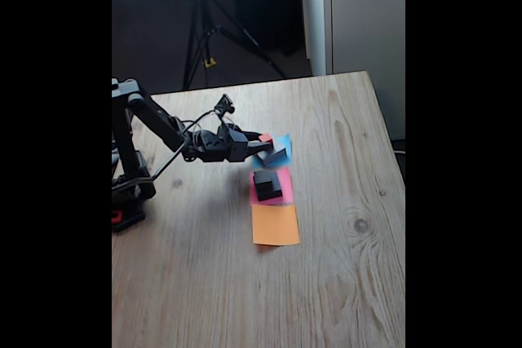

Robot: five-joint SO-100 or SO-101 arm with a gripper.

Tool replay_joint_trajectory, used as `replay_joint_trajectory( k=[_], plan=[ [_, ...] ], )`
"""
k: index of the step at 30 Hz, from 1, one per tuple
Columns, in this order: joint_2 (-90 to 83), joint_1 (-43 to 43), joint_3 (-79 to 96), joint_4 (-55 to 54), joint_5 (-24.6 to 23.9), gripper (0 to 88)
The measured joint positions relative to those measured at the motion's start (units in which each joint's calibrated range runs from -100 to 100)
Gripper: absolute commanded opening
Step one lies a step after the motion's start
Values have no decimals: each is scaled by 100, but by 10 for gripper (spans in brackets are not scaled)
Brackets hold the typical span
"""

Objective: Tower of hanoi

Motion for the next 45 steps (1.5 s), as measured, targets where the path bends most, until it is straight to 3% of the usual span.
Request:
replay_joint_trajectory(
  k=[9,23,26,32,36,45],
  plan=[
    [26,0,0,-88,0,220],
    [-248,0,35,72,0,255],
    [-864,0,148,560,0,214],
    [-2403,0,600,1705,0,3],
    [-3600,31,678,2778,0,3],
    [-5421,423,-782,6918,-469,2]
  ],
)
